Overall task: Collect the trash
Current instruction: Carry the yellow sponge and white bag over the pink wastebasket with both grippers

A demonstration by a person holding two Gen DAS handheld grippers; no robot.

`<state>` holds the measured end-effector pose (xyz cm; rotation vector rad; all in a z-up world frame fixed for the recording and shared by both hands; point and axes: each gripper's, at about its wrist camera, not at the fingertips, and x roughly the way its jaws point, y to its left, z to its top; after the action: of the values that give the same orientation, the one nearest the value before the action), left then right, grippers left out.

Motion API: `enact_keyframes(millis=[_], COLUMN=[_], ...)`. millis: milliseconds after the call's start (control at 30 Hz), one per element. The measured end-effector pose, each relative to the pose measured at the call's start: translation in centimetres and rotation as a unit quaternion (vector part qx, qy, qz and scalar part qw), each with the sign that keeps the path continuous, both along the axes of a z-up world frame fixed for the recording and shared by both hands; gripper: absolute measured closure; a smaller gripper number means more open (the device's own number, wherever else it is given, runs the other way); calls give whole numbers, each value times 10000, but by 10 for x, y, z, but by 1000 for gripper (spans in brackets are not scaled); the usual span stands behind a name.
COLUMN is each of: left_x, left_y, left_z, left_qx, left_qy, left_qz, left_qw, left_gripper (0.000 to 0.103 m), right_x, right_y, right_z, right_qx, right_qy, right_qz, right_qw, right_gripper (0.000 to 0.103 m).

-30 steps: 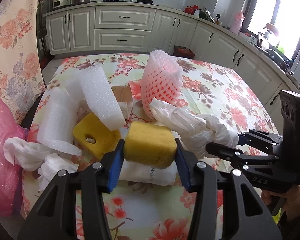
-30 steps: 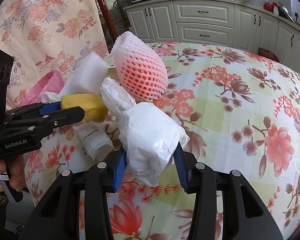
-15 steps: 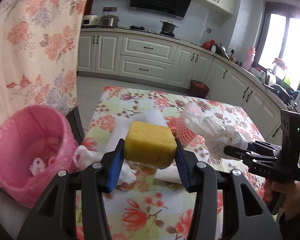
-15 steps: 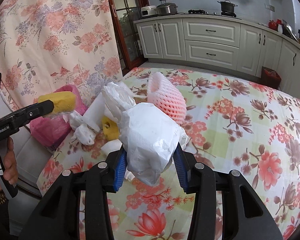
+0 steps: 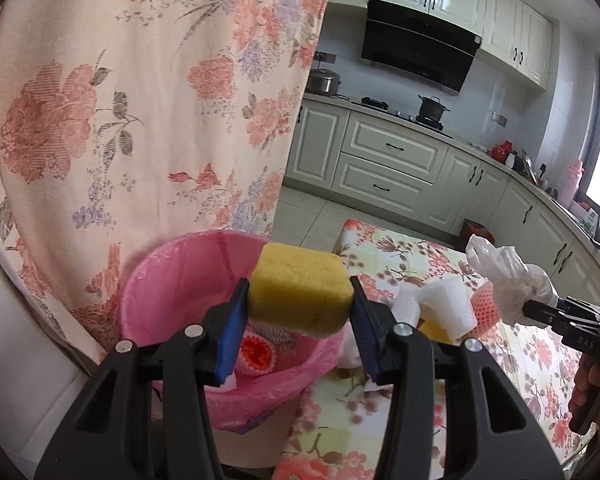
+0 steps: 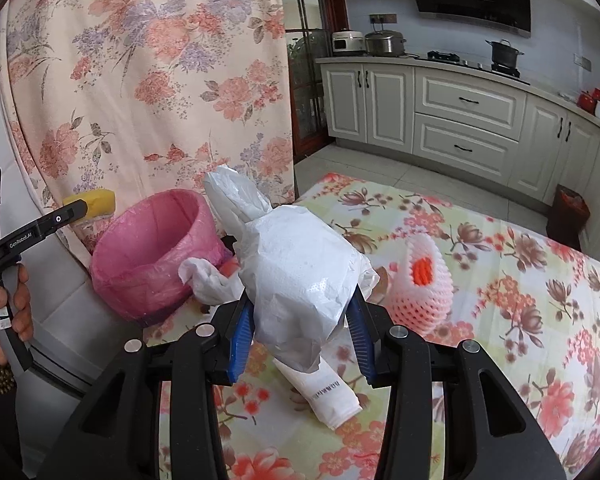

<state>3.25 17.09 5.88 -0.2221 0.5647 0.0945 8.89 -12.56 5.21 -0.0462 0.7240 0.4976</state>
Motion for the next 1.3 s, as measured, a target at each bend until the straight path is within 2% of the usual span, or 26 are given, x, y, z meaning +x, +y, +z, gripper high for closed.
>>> enact_keyframes(millis=[267,600,967,1100,1300], left_x=[-5,-8,3,9,17], left_y=[28,48,65,65,68], left_z=[-3,-11,-19,-22,-27], left_qx=[-83,-155,-203,-89,-141], left_qy=[-62,-17,55,136,251], left_qz=[226,361,459,481,502], left_qw=[9997,9992,9987,9987,9983], left_gripper=[56,56,56,56,56], right_x=[23,54,82,91,103], right_y=[54,125,199,220,248], right_z=[17,22,8,0,-12], right_qx=[-63,-60,-133,-196,-282], right_qy=[-153,-156,42,144,286], right_qz=[440,978,1456,1600,1783], right_qw=[9989,9951,9892,9868,9832], right_gripper=[62,62,62,62,62])
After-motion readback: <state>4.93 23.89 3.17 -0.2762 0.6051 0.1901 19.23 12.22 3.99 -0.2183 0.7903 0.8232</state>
